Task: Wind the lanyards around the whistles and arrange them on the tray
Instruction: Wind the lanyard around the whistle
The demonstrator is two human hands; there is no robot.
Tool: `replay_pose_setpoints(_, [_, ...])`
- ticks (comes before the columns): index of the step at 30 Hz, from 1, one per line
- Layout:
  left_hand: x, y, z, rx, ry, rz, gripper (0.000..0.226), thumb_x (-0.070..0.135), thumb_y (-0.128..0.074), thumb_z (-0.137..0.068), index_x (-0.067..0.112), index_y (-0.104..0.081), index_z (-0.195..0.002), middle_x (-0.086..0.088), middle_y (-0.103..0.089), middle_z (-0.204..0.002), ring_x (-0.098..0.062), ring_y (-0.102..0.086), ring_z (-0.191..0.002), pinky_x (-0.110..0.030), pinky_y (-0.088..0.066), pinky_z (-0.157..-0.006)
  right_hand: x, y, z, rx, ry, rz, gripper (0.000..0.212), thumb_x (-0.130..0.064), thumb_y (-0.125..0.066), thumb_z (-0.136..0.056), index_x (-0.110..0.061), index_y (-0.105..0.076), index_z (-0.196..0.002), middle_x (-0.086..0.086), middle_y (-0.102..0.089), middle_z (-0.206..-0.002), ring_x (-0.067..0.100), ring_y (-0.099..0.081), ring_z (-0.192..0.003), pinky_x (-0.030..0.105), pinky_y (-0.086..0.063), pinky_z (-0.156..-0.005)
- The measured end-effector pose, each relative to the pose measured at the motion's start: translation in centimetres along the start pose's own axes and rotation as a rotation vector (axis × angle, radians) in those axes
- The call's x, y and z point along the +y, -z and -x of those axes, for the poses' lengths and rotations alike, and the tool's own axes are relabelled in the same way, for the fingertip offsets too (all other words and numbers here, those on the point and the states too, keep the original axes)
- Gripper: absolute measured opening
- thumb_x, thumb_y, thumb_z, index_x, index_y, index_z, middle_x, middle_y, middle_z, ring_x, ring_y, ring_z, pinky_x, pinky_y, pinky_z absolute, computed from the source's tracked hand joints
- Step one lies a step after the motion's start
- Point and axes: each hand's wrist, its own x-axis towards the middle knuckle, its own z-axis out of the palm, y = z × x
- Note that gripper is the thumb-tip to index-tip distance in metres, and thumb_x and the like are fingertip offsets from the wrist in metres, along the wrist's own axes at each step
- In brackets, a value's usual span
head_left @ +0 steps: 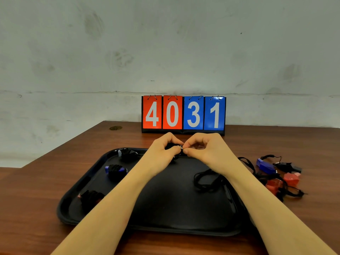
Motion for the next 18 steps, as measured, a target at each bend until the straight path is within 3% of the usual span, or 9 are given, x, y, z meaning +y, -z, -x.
replay_pose_setpoints(5, [0.0, -0.1, 0.1, -0.045, 0.005, -0.024, 0.012, 0.015, -0.05, -0.092, 0.025, -0.057, -0.093, 0.008, -0.06, -0.095, -0.007, -0.056, -0.092, -0.016, -0.041, -0.077, -0.1, -0.4, 0.1, -0.005, 0.004, 0.068, 0.007, -0.01, -0.069, -0.076, -0.017, -0.066, -0.078, 0.0, -0.063, -0.073, 0.005, -0.053, -0.063, 0.016, -0.047, -0.064])
replay_pose_setpoints(9, [0.3, -0.2, 0.1, -0.074, -0.006, 0.006, 0.014, 0.015, -0.046, -0.094, 0.025, -0.055, -0.096, 0.012, -0.057, -0.088, 0.008, -0.053, -0.073, -0.014, -0.037, -0.067, -0.4, -0.8, 0.1, 0.036, 0.028, 0.135, 0.012, -0.01, -0.068, -0.073, -0.017, -0.059, -0.074, -0.011, -0.05, -0.063, 0.0, -0.044, -0.053, 0.01, -0.04, -0.055])
replay_pose_setpoints(12, [0.3, -0.3, 0.1, -0.102, -0.007, 0.029, 0.015, 0.015, -0.043, -0.095, 0.025, -0.053, -0.099, 0.014, -0.055, -0.087, 0.016, -0.05, -0.061, -0.013, -0.036, -0.06, -0.4, -0.9, 0.0, 0.066, 0.039, 0.169, 0.016, -0.01, -0.068, -0.073, -0.018, -0.053, -0.071, -0.009, -0.049, -0.066, 0.003, -0.042, -0.056, 0.009, -0.038, -0.054])
replay_pose_setpoints(18, [0.5, -0.4, 0.0, -0.069, 0.012, 0.107, 0.015, 0.014, -0.042, -0.096, 0.025, -0.052, -0.099, 0.012, -0.056, -0.088, 0.013, -0.052, -0.069, -0.006, -0.04, -0.059, -0.1, -1.4, -0.1, 0.153, 0.15, 0.209, 0.012, -0.007, -0.066, -0.076, -0.012, -0.055, -0.078, -0.009, -0.049, -0.074, 0.005, -0.047, -0.063, 0.01, -0.042, -0.063])
